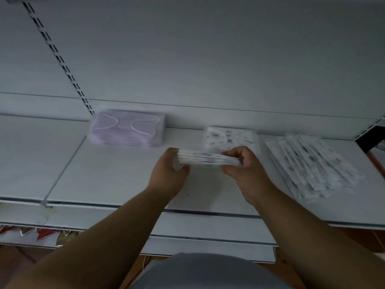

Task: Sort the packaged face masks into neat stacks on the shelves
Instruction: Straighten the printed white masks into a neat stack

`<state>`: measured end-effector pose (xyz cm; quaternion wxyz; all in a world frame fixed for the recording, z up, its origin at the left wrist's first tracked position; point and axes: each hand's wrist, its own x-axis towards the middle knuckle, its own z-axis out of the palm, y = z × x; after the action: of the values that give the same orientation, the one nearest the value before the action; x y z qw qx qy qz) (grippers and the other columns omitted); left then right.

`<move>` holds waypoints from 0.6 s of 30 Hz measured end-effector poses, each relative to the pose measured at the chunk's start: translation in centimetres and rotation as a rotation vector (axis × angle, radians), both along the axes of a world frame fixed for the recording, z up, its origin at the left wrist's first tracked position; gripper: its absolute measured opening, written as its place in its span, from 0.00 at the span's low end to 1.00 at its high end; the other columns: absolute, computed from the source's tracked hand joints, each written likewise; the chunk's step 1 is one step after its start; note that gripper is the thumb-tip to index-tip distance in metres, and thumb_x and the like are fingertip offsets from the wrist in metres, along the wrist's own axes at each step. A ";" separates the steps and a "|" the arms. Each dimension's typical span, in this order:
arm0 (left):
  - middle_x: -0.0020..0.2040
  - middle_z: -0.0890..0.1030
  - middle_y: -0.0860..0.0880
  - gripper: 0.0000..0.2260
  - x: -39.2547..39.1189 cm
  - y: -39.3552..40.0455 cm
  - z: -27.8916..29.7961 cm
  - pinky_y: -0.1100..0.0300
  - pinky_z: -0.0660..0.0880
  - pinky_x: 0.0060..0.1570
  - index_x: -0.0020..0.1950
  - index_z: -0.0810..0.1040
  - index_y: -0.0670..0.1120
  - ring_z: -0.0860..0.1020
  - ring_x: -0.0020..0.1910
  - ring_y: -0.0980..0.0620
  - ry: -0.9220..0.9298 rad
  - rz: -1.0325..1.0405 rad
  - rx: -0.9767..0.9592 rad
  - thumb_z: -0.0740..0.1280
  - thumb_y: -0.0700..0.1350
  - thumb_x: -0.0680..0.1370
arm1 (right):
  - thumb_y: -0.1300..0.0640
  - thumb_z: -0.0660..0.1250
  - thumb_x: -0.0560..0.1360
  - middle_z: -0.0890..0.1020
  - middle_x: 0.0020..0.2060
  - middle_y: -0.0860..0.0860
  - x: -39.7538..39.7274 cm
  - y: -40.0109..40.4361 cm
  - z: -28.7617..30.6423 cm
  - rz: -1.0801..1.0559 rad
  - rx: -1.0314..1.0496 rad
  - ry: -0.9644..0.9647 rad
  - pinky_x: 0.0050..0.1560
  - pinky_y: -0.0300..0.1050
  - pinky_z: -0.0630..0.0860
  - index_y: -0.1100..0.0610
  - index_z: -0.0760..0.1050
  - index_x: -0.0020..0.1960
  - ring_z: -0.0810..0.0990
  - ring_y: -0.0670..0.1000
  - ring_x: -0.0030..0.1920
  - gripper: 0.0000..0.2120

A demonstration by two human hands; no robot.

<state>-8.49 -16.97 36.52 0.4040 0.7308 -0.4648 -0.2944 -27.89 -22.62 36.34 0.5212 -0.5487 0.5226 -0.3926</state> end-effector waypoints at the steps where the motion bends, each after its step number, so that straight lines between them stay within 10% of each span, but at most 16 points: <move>1: 0.52 0.78 0.53 0.13 -0.1 0.0 0.2 0.58 0.72 0.52 0.59 0.73 0.51 0.77 0.51 0.51 -0.016 0.003 0.000 0.71 0.44 0.77 | 0.66 0.74 0.66 0.83 0.46 0.51 0.2 0.0 0.1 -0.014 -0.014 0.015 0.46 0.41 0.77 0.55 0.76 0.49 0.80 0.47 0.44 0.15; 18: 0.45 0.74 0.51 0.03 -0.2 0.0 -0.7 0.58 0.69 0.45 0.53 0.68 0.49 0.74 0.44 0.51 -0.059 -0.102 0.034 0.60 0.42 0.82 | 0.61 0.68 0.75 0.78 0.43 0.47 -0.2 -0.3 0.0 -0.098 0.058 0.112 0.40 0.41 0.70 0.51 0.71 0.52 0.76 0.47 0.42 0.09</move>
<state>-8.71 -16.94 35.86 0.3620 0.7212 -0.5082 -0.3008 -28.09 -22.90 36.38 0.4871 -0.5284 0.5883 -0.3709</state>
